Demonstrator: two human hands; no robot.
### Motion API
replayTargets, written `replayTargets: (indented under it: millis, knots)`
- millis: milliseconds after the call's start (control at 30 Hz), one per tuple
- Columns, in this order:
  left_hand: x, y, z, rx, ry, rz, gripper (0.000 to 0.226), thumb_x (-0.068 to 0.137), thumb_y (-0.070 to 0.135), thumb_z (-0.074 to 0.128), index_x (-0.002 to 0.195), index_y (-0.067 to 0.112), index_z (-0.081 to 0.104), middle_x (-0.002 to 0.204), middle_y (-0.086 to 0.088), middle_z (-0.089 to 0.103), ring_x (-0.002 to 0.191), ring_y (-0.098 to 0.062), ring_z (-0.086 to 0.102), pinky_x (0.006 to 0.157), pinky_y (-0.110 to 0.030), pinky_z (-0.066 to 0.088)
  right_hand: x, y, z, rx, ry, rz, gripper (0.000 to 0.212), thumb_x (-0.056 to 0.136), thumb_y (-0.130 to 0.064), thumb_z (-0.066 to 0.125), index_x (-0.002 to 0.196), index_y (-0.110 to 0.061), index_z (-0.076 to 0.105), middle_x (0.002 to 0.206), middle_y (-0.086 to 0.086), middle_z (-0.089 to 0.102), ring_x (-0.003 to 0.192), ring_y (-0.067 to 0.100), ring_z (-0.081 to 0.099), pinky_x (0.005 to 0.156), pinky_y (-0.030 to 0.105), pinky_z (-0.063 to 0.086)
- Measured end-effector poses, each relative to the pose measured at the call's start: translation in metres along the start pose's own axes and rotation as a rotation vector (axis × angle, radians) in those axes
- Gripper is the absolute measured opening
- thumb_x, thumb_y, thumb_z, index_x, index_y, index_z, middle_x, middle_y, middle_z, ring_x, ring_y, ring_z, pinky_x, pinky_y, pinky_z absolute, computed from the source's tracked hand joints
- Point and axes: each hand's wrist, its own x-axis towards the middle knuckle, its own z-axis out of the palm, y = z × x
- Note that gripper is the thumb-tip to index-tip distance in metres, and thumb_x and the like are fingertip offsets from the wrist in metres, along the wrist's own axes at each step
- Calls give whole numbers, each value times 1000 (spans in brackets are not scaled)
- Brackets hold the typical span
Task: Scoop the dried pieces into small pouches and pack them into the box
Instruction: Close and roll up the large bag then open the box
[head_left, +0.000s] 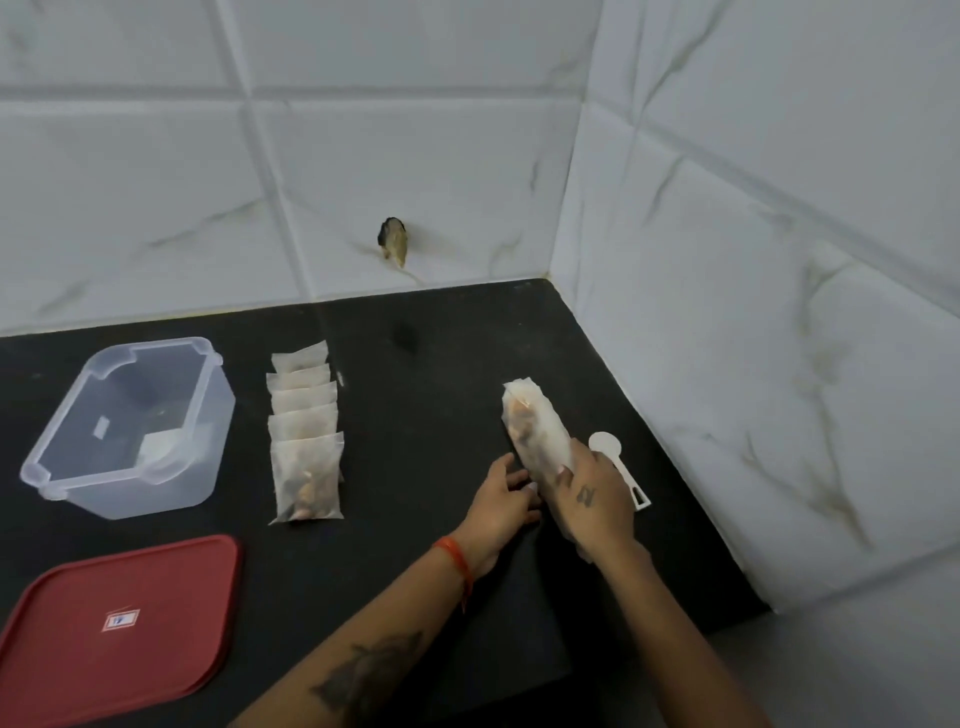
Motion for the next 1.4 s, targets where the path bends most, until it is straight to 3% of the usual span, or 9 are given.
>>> replayTargets:
  millis: [367, 633, 800, 967, 1067, 1133, 1200, 1267, 1400]
  knots:
    - [-10, 6, -9, -128, 43, 83, 42, 94, -1, 48, 132, 13, 43, 113, 4, 62, 102, -11, 62, 80, -22, 53, -11, -25, -8, 288, -100, 20, 41, 96, -14, 47, 137, -11, 46, 127, 9, 59, 118, 21, 53, 89, 21, 36]
    - [-46, 32, -81, -49, 189, 256, 42, 92, 1, 49, 130, 20, 50, 121, 2, 63, 108, -15, 63, 96, -40, 50, -21, -103, 6, 529, -141, -105, 50, 92, -22, 56, 141, -22, 42, 130, -5, 56, 111, 4, 52, 90, 17, 42]
    - [-85, 60, -145, 23, 277, 398, 43, 94, -3, 44, 125, 26, 50, 121, 6, 58, 110, -11, 59, 91, -29, 52, -27, -171, 21, 642, -217, -209, 54, 89, -21, 62, 140, -22, 44, 132, -4, 55, 118, 10, 53, 101, 33, 46]
    - [-111, 76, -219, 94, 366, 531, 50, 87, -12, 52, 126, 19, 48, 116, 1, 60, 87, -9, 68, 71, -18, 54, -31, -242, 45, 780, -287, -220, 51, 87, -17, 64, 135, -23, 50, 123, -3, 61, 111, 11, 59, 96, 36, 50]
    - [-118, 87, -275, 362, 557, 600, 54, 84, -14, 55, 125, 19, 49, 121, 1, 54, 75, -8, 65, 70, -13, 52, -33, -280, 61, 886, -383, -206, 44, 88, -11, 62, 130, -21, 54, 109, -6, 66, 102, 10, 62, 92, 30, 52]
    - [-115, 93, -319, 648, 732, 641, 55, 83, -14, 53, 131, 13, 48, 127, -5, 48, 85, -8, 62, 75, -7, 47, -34, -302, 70, 871, -421, -225, 37, 89, -10, 61, 123, -22, 59, 100, -10, 67, 97, 9, 63, 89, 27, 52]
    - [-107, 101, -355, 811, 787, 675, 54, 87, -9, 50, 136, 12, 46, 135, -10, 44, 106, -19, 58, 90, -18, 45, -34, -321, 82, 829, -425, -238, 27, 87, -9, 60, 110, -22, 64, 100, -4, 70, 97, 14, 65, 89, 34, 53]
    - [-96, 110, -380, 864, 749, 661, 46, 94, 1, 46, 139, 13, 43, 142, -9, 42, 126, -23, 46, 103, -27, 36, -34, -339, 94, 777, -431, -244, 24, 86, -7, 58, 103, -22, 66, 99, 0, 70, 96, 20, 65, 88, 36, 54]
    - [-72, 114, -408, 880, 604, 539, 42, 100, 20, 39, 142, 15, 38, 146, -8, 40, 135, -22, 36, 106, -26, 26, -29, -367, 116, 659, -452, -229, 37, 88, -11, 58, 125, -17, 55, 117, 1, 63, 107, 20, 60, 85, 27, 50]
